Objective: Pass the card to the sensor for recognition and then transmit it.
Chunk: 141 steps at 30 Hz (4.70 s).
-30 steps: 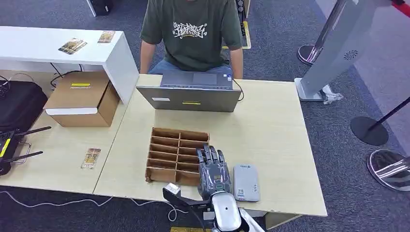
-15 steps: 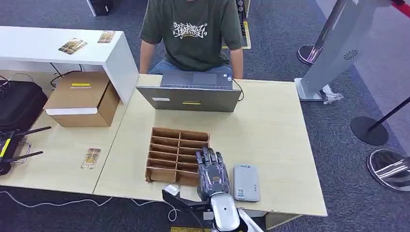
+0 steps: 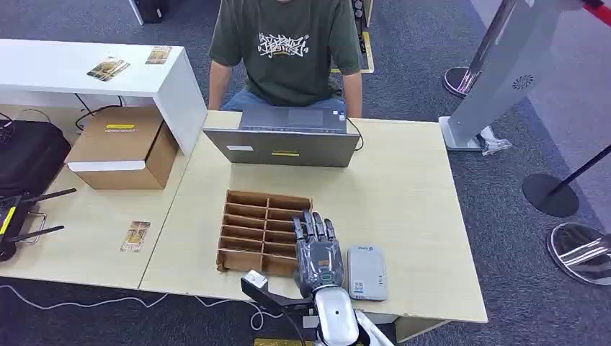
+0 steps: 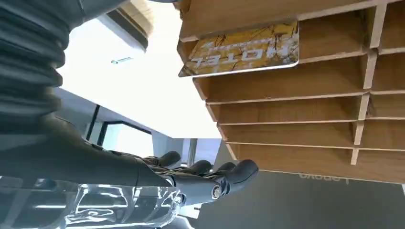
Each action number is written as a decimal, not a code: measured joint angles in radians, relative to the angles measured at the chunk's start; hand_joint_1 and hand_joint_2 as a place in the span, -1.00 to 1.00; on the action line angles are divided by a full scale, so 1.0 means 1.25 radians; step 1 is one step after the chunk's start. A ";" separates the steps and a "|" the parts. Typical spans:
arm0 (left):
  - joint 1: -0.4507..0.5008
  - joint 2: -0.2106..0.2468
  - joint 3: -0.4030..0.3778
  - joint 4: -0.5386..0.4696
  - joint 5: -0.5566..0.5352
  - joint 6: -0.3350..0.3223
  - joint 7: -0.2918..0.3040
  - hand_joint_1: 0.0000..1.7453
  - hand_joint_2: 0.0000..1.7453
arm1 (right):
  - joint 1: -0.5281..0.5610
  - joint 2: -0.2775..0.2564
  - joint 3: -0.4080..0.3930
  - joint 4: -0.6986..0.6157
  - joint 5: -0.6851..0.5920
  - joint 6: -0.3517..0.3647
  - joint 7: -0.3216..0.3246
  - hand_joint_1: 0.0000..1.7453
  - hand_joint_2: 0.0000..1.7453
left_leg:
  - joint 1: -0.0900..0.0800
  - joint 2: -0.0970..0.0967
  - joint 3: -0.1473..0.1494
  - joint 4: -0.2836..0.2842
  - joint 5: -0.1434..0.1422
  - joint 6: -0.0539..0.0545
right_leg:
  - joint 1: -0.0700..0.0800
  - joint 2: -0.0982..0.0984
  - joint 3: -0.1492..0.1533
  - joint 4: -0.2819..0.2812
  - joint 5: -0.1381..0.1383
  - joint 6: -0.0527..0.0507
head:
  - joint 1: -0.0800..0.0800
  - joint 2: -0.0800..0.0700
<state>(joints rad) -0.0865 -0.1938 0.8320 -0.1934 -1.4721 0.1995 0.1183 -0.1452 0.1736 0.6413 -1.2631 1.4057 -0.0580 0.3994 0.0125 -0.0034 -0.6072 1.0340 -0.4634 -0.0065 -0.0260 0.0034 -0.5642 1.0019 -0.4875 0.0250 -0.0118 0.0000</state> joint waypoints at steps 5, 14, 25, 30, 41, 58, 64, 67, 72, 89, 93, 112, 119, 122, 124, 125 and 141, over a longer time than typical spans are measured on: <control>-0.003 0.000 0.000 0.000 -0.001 0.000 0.004 -1.00 -1.00 | 0.000 0.000 0.000 0.001 -0.005 0.002 -0.003 -1.00 1.00 | 0.000 0.000 0.000 0.000 0.000 0.000 | 0.000 0.000 0.000 0.000 0.000 0.000 | 0.000 0.000; -0.005 0.000 0.000 0.000 -0.003 -0.002 0.006 -1.00 -1.00 | 0.000 0.000 0.000 0.003 -0.012 0.002 -0.004 -1.00 1.00 | 0.000 0.000 0.000 0.000 0.000 0.000 | 0.000 0.000 0.000 0.000 0.000 0.000 | 0.000 0.000; -0.007 0.000 0.000 0.000 -0.008 -0.004 0.011 -1.00 -1.00 | 0.000 0.000 0.000 0.003 -0.012 0.003 -0.004 -0.08 1.00 | 0.000 0.000 0.000 0.000 0.000 0.000 | 0.000 0.000 0.000 0.000 0.000 0.000 | 0.000 0.000; -0.008 0.000 0.000 0.000 -0.011 -0.005 0.011 -1.00 -1.00 | 0.000 0.000 -0.001 0.003 -0.012 0.003 -0.004 0.30 1.00 | 0.000 0.000 0.000 0.000 0.000 0.000 | 0.000 0.000 0.000 0.000 0.000 0.000 | 0.000 0.000; -0.009 0.000 0.000 0.000 -0.011 -0.009 0.012 -1.00 -1.00 | 0.000 0.000 -0.001 0.001 -0.011 0.001 -0.007 0.46 1.00 | 0.000 0.000 0.000 0.000 0.000 0.000 | 0.000 0.000 0.000 0.000 0.000 0.000 | 0.000 0.000; -0.013 0.001 0.000 0.000 -0.010 -0.009 0.014 -1.00 -1.00 | 0.000 0.001 -0.001 -0.001 -0.019 0.001 -0.011 0.80 1.00 | 0.000 0.000 0.001 0.000 0.000 0.000 | 0.000 0.000 0.001 0.000 0.000 0.000 | 0.000 0.000; -0.013 0.001 0.000 0.000 -0.008 -0.009 0.014 -1.00 -1.00 | 0.004 0.002 -0.011 -0.011 -0.029 -0.006 -0.003 1.00 1.00 | 0.000 0.000 0.001 0.000 0.000 0.000 | 0.000 0.000 0.001 0.000 0.000 0.000 | 0.000 0.000; -0.012 0.001 0.000 0.000 -0.008 -0.007 0.014 -1.00 -1.00 | 0.011 0.001 -0.023 -0.027 -0.018 -0.013 0.009 0.98 1.00 | 0.000 0.000 0.000 0.000 0.000 0.000 | 0.000 -0.001 0.001 0.000 0.000 0.000 | 0.000 0.000; -0.009 0.001 0.000 0.000 -0.009 -0.002 0.012 -1.00 -1.00 | 0.031 -0.002 -0.062 -0.076 0.003 -0.024 0.024 0.96 1.00 | 0.000 0.000 0.000 0.000 0.000 0.000 | 0.000 0.000 0.001 0.000 0.000 0.000 | 0.000 0.000; -0.001 0.000 0.000 0.000 -0.002 0.008 -0.002 -1.00 -1.00 | 0.052 -0.002 -0.100 -0.117 0.004 -0.010 0.013 1.00 1.00 | 0.000 0.000 0.000 0.000 0.000 0.000 | 0.000 0.000 0.000 0.000 0.000 0.000 | 0.000 0.000; 0.001 0.000 0.000 0.000 -0.002 0.008 -0.003 -1.00 -1.00 | 0.054 -0.002 -0.106 -0.118 -0.003 -0.011 0.011 1.00 1.00 | 0.000 0.000 0.000 0.000 0.000 0.000 | 0.000 0.000 0.000 0.000 0.000 0.000 | 0.000 0.000; 0.008 0.000 0.000 0.000 -0.005 0.008 -0.003 -1.00 -1.00 | 0.123 -0.021 -0.154 -0.287 -0.043 -0.043 0.006 1.00 1.00 | 0.000 0.000 0.000 0.000 0.000 0.000 | 0.000 0.000 0.001 0.000 0.000 0.000 | 0.000 0.000; 0.009 0.000 0.000 0.000 -0.005 0.011 -0.003 -1.00 -1.00 | 0.147 -0.028 -0.168 -0.333 -0.050 -0.084 -0.007 1.00 1.00 | 0.000 0.000 0.000 0.000 0.000 0.000 | 0.000 0.000 0.001 0.000 0.000 0.000 | 0.000 0.000; 0.010 0.000 0.000 0.000 -0.007 0.014 -0.003 -1.00 -1.00 | 0.159 -0.030 -0.173 -0.352 -0.050 -0.114 -0.017 1.00 1.00 | 0.000 0.000 0.000 0.000 0.000 0.000 | 0.000 0.000 0.001 0.000 0.000 0.000 | 0.000 0.000; 0.010 0.000 0.000 0.000 -0.008 0.015 -0.003 -1.00 -1.00 | 0.167 -0.032 -0.175 -0.366 -0.050 -0.139 -0.025 1.00 1.00 | 0.000 0.000 0.000 0.000 0.000 0.000 | 0.000 0.000 0.000 0.000 0.000 0.000 | 0.000 0.000; 0.011 0.000 0.000 0.000 -0.008 0.015 -0.003 -1.00 -1.00 | 0.170 -0.032 -0.177 -0.373 -0.051 -0.153 -0.031 1.00 1.00 | 0.000 0.000 0.000 0.000 0.000 0.000 | 0.000 0.000 0.001 0.000 0.000 0.000 | 0.000 0.000; 0.012 -0.004 0.000 0.000 -0.007 0.025 -0.004 -1.00 -1.00 | 0.153 -0.017 -0.226 -0.412 -0.043 -0.348 -0.104 1.00 1.00 | 0.000 0.000 0.000 0.000 0.000 0.000 | 0.000 0.000 0.001 0.000 0.000 0.000 | 0.000 0.000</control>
<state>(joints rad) -0.0721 -0.1988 0.8320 -0.1934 -1.4805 0.2308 0.1137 0.0465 0.1518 0.3587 -1.7778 1.3519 -0.4934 0.2697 0.0124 -0.0037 -0.6071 1.0340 -0.4636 -0.0064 -0.0260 0.0030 -0.5632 1.0018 -0.4874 0.0252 -0.0118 0.0000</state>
